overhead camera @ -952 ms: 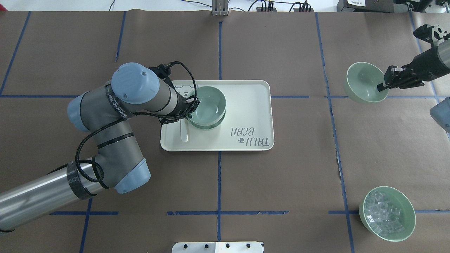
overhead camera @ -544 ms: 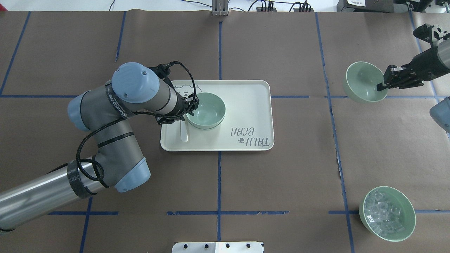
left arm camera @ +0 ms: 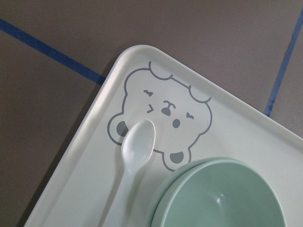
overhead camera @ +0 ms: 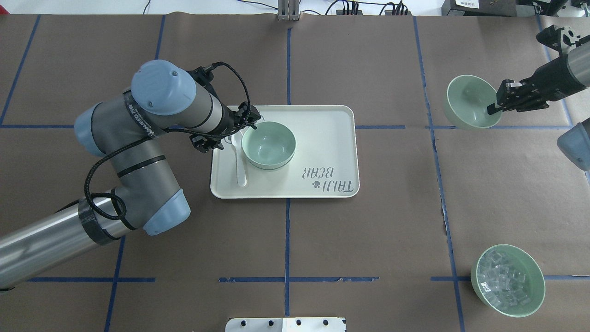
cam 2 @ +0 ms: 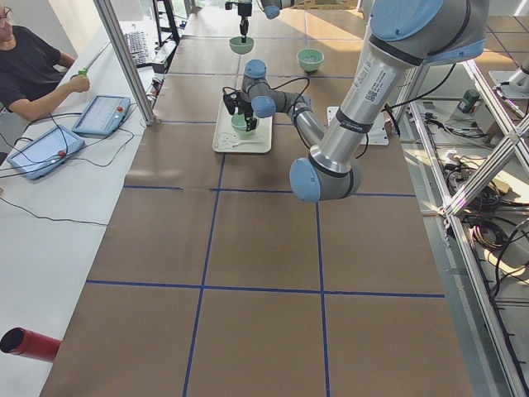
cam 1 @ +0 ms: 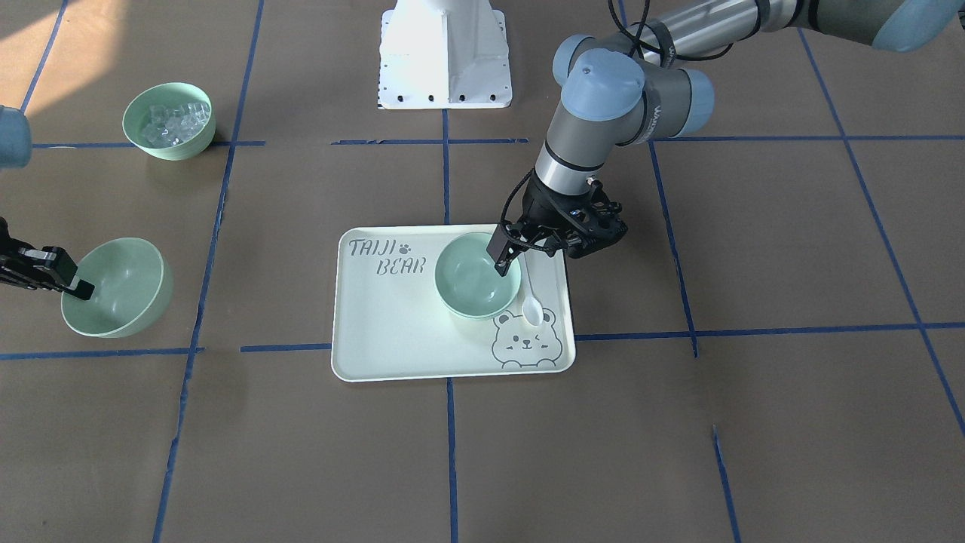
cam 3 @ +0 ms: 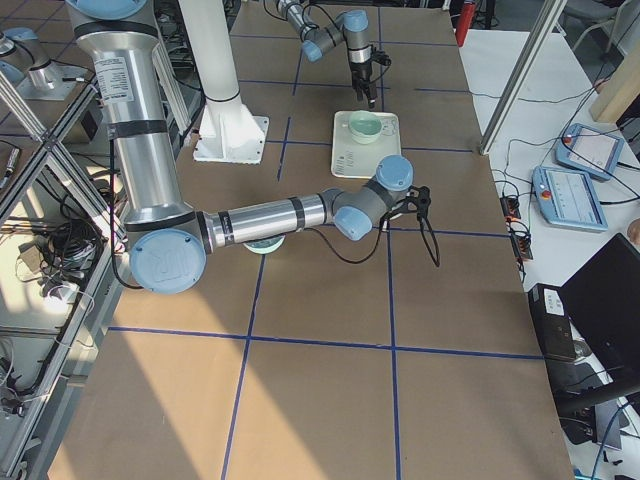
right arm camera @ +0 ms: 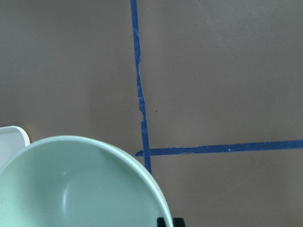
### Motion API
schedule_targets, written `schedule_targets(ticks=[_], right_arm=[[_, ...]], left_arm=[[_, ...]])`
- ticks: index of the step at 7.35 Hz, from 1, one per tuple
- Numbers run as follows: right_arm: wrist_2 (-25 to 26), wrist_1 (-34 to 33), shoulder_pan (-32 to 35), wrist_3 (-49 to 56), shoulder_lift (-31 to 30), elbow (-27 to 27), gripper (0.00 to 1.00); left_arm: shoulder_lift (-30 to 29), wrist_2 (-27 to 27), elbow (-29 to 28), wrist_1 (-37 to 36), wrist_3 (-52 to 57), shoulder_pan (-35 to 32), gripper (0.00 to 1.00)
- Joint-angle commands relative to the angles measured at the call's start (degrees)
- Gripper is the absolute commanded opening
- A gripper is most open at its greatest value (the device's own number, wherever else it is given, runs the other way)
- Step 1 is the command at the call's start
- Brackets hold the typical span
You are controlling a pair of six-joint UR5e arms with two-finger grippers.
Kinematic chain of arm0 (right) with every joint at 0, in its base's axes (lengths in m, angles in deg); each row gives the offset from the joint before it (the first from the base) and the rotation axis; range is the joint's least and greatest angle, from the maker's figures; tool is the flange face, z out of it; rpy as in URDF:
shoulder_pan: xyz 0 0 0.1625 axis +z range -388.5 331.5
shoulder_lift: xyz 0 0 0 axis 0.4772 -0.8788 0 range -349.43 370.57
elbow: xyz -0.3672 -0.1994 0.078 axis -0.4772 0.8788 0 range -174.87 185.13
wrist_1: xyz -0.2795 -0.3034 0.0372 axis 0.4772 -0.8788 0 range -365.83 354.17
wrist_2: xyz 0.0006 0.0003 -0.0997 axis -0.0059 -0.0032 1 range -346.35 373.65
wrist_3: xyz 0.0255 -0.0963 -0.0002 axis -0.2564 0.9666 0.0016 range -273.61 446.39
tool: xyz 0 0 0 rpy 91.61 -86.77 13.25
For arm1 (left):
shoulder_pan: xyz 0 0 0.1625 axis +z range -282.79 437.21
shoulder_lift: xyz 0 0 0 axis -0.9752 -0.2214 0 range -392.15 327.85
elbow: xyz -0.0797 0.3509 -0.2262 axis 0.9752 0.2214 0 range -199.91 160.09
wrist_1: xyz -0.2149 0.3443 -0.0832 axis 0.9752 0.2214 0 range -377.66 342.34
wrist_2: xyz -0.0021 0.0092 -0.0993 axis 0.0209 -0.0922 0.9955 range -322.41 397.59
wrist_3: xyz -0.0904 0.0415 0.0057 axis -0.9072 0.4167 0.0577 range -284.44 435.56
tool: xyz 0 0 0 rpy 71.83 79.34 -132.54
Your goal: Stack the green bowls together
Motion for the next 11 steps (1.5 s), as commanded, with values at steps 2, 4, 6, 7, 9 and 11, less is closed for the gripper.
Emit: schedule_targets(ticks=[2,4,6,7,9,11], right_arm=[[0.70,-0.07,-6.08,-11.74,7.86,-0.41,0.00],[2.53,-0.07,-11.35,-20.17,13.49,-0.41,0.00],[7.36,-8.09,-15.06,-23.55,21.03,-0.49,0.00],[12.00,-12.94,-18.73,-23.56,24.73,-0.67,0.00],[20.79,-19.63,-25.68,-23.64,30.02,-0.15,0.00],[24.77,-20.98,-29.21,-23.56,31.00,0.73,0.00]], left_arm=[[0.63,4.82,6.11,-9.49,11.05,-5.85,1.00],[4.29,6.30,9.29,-11.82,18.79,-9.90,1.00],[7.90,7.54,10.17,-11.82,28.46,-13.85,1.00],[10.36,7.54,10.70,-11.65,33.37,-15.26,1.00],[13.97,7.72,10.71,-11.39,41.20,-19.29,1.00],[17.22,9.56,10.62,-11.04,47.98,-22.64,1.00]])
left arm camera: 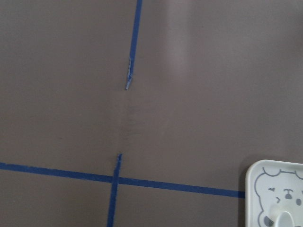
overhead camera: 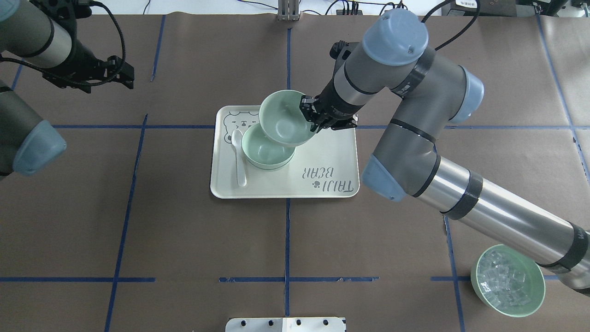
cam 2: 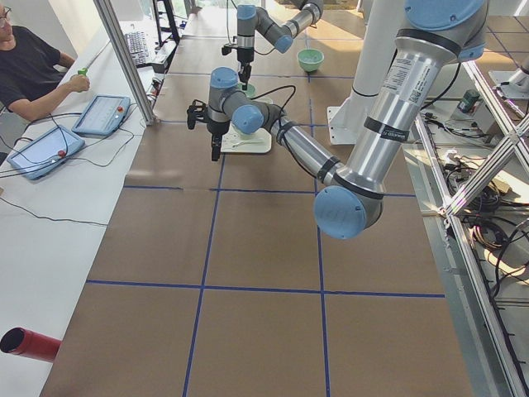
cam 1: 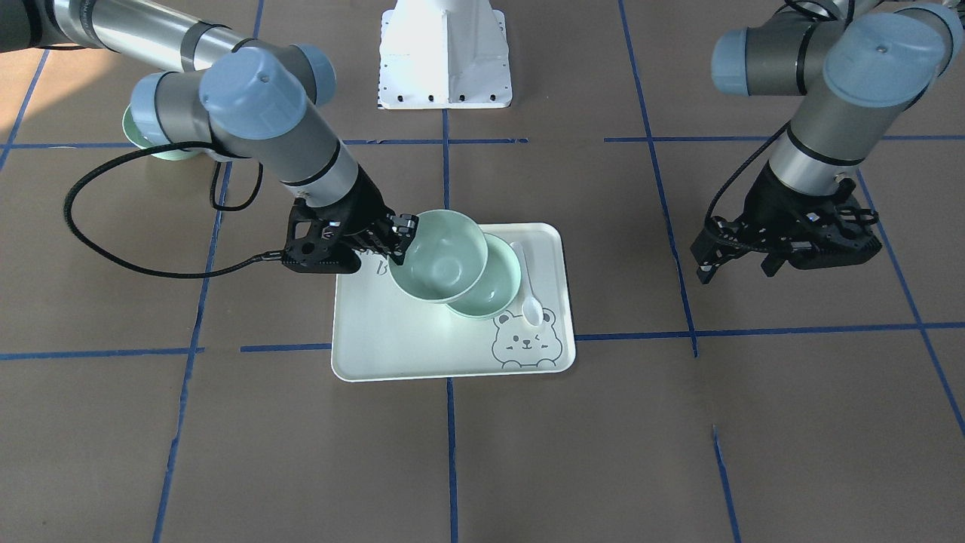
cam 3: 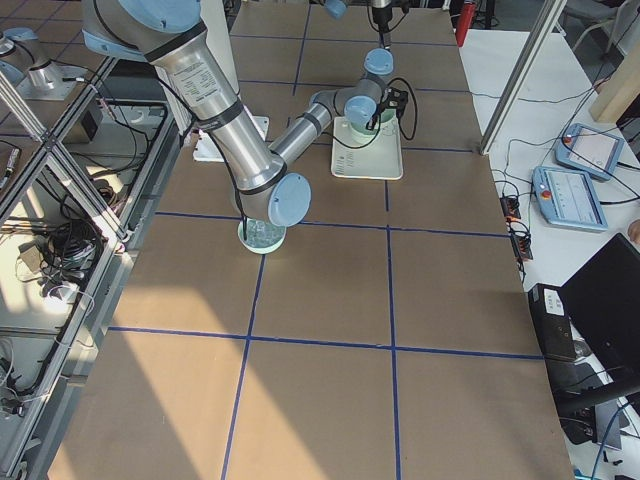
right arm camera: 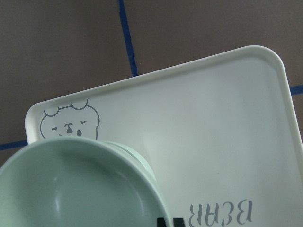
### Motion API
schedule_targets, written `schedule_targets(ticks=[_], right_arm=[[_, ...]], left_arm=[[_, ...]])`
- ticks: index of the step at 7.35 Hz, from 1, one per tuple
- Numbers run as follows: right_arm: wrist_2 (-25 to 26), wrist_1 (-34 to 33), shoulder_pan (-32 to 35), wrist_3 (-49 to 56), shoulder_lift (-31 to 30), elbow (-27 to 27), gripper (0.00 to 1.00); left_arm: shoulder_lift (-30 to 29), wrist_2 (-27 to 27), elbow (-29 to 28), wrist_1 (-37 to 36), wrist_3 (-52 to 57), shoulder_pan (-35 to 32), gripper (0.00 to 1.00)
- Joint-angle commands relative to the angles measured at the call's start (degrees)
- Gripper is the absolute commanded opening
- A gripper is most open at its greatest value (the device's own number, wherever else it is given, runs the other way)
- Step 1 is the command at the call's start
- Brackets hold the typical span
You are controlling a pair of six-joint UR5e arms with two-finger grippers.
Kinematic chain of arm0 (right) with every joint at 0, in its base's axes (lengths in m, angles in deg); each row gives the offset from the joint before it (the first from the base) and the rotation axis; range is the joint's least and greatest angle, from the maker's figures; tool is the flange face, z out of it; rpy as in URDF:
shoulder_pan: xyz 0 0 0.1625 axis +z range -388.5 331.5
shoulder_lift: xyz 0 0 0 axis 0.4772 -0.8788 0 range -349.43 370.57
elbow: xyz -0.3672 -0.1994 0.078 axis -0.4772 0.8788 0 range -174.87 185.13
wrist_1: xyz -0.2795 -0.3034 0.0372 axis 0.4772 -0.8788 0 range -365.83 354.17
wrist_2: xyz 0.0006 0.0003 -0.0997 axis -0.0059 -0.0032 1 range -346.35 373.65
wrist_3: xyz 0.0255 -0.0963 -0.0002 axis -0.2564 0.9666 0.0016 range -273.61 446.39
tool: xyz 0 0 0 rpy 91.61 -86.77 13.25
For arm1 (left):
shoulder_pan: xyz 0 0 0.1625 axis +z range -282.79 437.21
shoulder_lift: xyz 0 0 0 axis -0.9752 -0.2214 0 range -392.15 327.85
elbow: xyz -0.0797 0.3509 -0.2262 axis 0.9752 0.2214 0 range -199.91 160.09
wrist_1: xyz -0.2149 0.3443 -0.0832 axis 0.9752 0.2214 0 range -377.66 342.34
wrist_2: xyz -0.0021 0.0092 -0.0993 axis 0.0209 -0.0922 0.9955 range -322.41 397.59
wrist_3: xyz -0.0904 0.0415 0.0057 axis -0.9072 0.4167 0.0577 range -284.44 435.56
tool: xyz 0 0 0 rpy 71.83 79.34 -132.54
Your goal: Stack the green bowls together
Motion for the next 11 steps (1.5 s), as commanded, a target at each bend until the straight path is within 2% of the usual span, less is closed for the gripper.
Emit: schedule_targets(ticks=[1,4,10,11], right_arm=[[3.30,-1.28,-3.18,0.06,1.73,2.24,0.00],[3.83,-1.28,-3.98,0.06,4.11,5.41,0.00],[5.41,-1.10,-3.98,0.06,5.08,6.65,0.00],[5.41,-1.10,-3.98,0.14,5.08,6.65,0.66]], left_arm=[[3.00,0.97,-0.02,0.22,6.68,-3.91,1.00],[3.45,1.58,-0.28,0.40,7.67,-4.54,1.00],[5.64,1.67,-0.81,4.17,7.67,-4.54,1.00],[5.64,1.67,-0.81,4.17,7.67,-4.55,1.00]])
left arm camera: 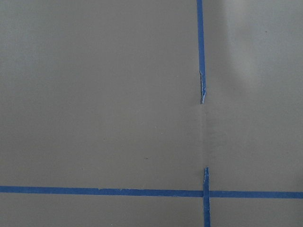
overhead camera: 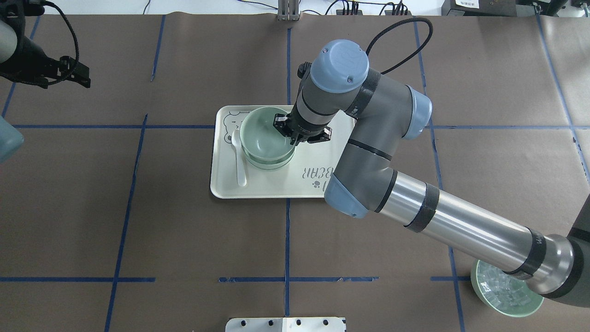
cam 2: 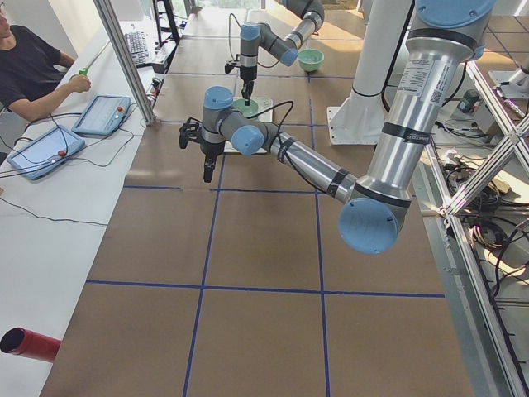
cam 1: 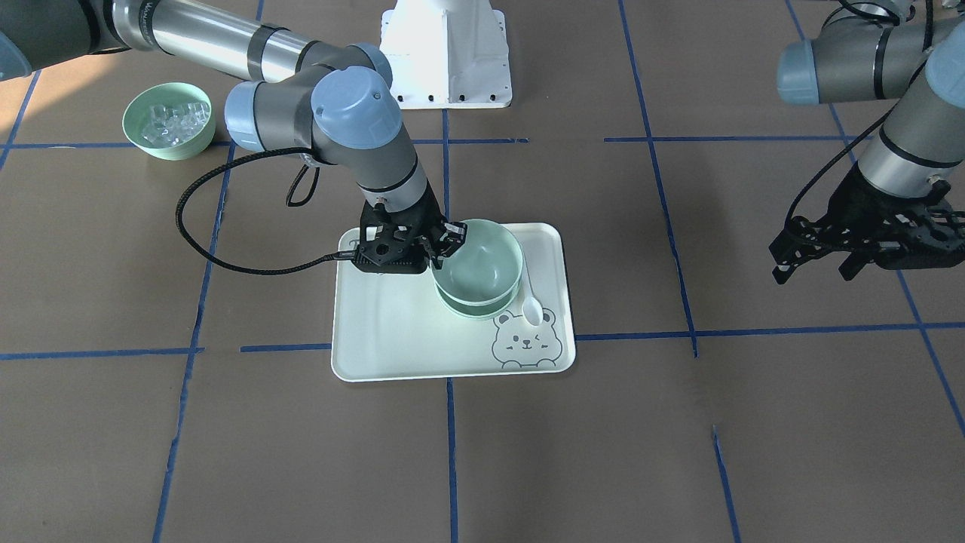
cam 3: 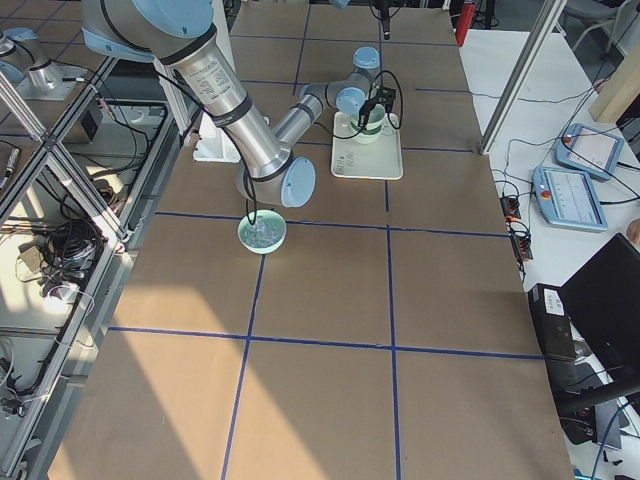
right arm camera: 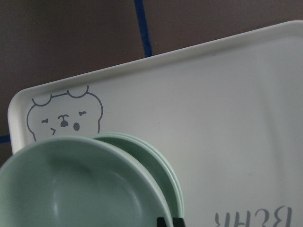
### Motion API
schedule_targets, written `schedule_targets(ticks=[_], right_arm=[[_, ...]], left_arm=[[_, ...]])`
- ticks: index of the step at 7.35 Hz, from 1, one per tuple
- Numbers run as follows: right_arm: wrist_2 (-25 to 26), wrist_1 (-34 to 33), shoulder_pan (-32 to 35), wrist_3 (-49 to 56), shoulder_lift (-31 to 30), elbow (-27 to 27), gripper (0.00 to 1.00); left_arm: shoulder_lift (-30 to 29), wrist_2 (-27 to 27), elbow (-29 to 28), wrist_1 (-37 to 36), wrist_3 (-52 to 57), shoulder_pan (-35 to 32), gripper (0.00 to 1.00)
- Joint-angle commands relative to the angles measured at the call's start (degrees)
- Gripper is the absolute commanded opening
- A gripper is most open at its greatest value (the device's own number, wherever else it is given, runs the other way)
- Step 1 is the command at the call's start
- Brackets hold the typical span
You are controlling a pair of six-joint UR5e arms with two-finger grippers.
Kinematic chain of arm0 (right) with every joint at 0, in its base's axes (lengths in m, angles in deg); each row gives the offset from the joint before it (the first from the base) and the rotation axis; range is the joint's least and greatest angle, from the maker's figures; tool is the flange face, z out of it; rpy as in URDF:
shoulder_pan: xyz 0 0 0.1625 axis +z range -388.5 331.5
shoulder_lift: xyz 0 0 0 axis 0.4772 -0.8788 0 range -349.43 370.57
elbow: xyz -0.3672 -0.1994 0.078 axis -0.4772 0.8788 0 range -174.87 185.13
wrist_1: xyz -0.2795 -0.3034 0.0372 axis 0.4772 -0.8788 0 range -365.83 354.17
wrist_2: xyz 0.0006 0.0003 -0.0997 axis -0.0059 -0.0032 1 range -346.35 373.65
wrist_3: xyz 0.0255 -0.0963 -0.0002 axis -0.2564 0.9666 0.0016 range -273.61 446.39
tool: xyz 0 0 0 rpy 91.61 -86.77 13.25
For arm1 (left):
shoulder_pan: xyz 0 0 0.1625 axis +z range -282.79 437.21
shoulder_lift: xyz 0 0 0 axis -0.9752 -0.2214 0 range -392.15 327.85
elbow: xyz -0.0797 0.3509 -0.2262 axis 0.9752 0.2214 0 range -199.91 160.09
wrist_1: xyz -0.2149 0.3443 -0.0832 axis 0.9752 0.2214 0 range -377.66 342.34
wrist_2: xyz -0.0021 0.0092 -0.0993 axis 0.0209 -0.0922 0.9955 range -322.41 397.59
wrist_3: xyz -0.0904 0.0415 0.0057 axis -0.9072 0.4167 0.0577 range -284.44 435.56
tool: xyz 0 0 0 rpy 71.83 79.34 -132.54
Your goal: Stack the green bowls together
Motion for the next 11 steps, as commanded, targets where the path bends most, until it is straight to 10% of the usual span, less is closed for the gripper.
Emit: schedule_targets(ticks=[1,6,11], right_arm=[[0.12,0.29,-0.09,-0.12,-0.05,-0.04,1.00],[-0.23,-8.71,3.50,1.80,-1.36,-5.62,1.00],[-8.19,-12.19,17.45,31.80,-21.72,-18.58,1.00]], left_arm=[[0.09,0.02,-0.03,0.14,0.00,-0.02,1.00],[0.79,2.11,-0.03,-0.21,1.13,-2.20,1.00],[9.82,12.05,-2.82,-0.91,24.65,-13.36,1.00]])
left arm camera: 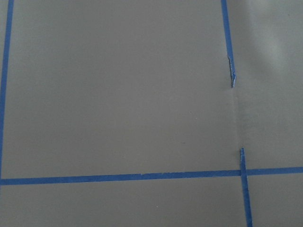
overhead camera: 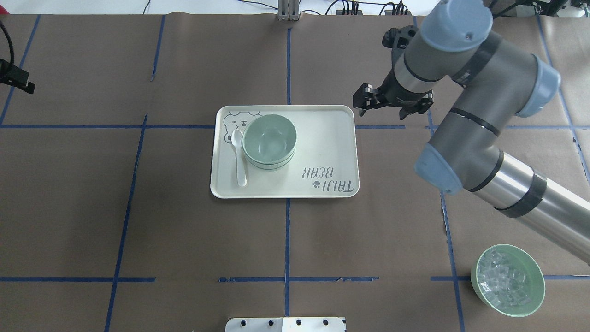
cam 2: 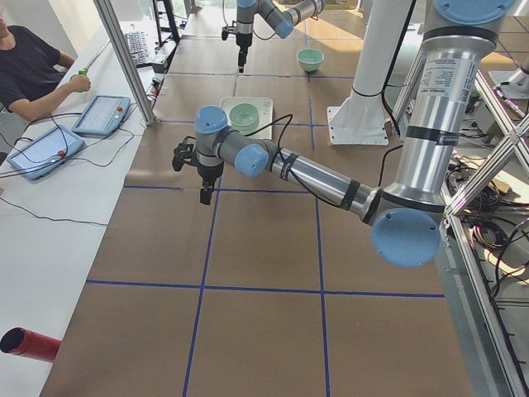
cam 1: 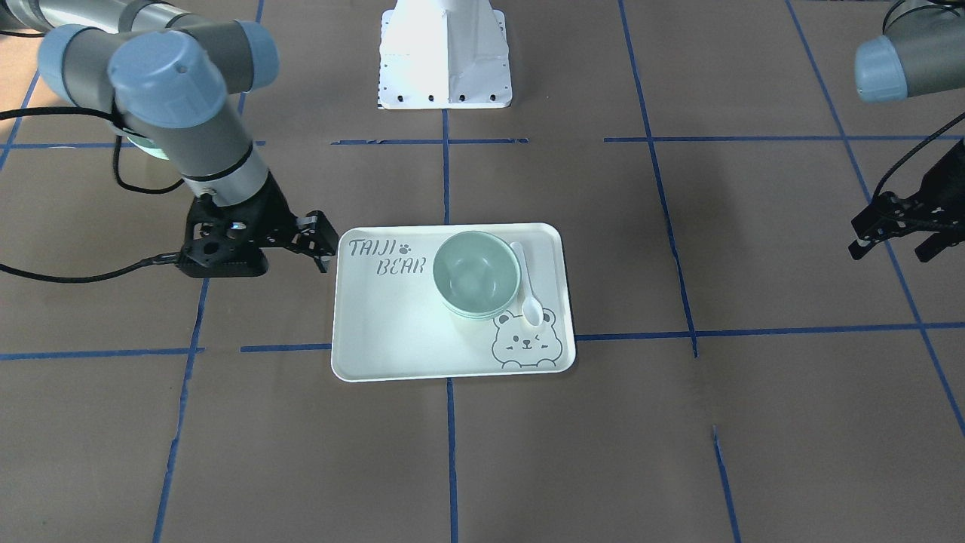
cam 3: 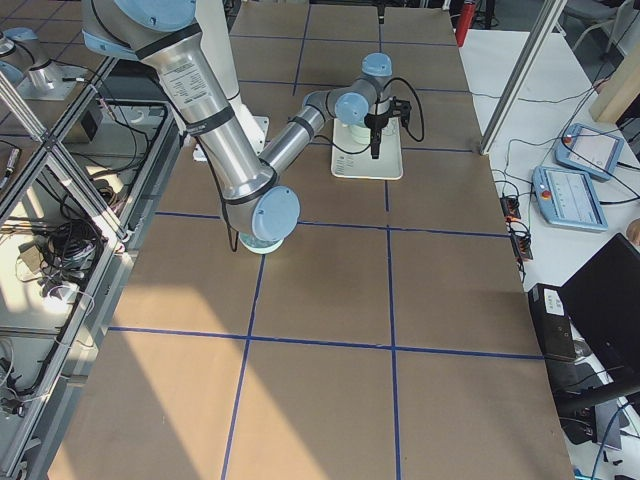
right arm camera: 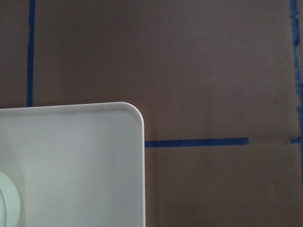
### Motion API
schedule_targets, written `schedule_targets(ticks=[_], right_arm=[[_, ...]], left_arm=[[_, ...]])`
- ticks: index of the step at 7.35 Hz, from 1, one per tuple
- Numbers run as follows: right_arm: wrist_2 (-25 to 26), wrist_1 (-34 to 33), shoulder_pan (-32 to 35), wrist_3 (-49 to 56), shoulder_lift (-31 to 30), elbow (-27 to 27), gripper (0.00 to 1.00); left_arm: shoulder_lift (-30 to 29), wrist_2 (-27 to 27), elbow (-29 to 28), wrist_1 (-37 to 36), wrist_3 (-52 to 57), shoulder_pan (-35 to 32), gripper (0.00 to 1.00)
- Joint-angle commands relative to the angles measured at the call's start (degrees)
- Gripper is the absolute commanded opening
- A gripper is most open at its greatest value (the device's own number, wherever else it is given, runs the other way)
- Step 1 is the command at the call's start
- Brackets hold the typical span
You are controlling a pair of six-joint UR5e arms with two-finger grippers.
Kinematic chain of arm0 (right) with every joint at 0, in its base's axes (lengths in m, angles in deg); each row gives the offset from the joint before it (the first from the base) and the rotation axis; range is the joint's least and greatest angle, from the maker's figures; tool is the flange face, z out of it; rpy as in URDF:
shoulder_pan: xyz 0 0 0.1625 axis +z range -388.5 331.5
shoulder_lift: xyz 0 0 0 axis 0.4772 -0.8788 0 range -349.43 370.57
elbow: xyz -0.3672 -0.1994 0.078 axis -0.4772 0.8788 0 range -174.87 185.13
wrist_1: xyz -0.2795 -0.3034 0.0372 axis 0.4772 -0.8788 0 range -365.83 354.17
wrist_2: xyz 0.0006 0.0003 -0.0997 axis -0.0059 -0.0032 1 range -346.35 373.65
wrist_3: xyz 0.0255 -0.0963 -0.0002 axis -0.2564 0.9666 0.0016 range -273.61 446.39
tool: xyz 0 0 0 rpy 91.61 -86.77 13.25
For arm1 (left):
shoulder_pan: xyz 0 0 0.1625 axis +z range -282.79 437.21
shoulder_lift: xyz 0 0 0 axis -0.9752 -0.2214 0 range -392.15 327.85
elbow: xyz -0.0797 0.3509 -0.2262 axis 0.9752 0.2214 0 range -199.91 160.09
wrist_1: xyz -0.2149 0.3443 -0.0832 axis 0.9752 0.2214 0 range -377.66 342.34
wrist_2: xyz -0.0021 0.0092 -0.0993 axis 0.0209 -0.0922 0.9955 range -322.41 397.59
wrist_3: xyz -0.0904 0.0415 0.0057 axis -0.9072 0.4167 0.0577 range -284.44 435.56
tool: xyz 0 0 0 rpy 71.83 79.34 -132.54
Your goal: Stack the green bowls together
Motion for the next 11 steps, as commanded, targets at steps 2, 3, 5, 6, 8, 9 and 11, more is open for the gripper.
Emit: schedule_targets(ticks=[2,3,5,6,8,9,11], right_arm=[[-8.47,0.58,13.94,27.85,-15.64,-1.62,1.00],[-11.63,0.50,19.65,37.79,-19.34,-0.66,1.00],[-13.49,0.49,28.37,54.52,-24.28,4.24,1.00],[-15.33,0.49,31.37,60.24,-25.61,7.49,1.00],[-18.68,0.49,37.00,68.79,-26.50,14.16,1.00],[-19.47,0.49,38.07,68.56,-26.50,16.20,1.00],[-18.78,0.76,38.08,69.26,-26.23,18.14,1.00]], left_arm=[[5.09,3.33,-6.00,-0.11,16.21,-7.41,1.00],[6.23,3.34,-7.15,-0.11,17.73,-8.64,1.00],[7.38,3.42,-10.49,-1.50,22.98,-12.33,1.00],[6.86,3.42,-10.85,-6.12,26.67,-14.70,1.00],[6.51,3.25,-10.86,-10.73,29.43,-16.13,1.00],[6.77,3.33,-10.86,-11.09,29.44,-16.13,1.00],[7.03,3.34,-10.68,-12.76,29.35,-16.13,1.00]])
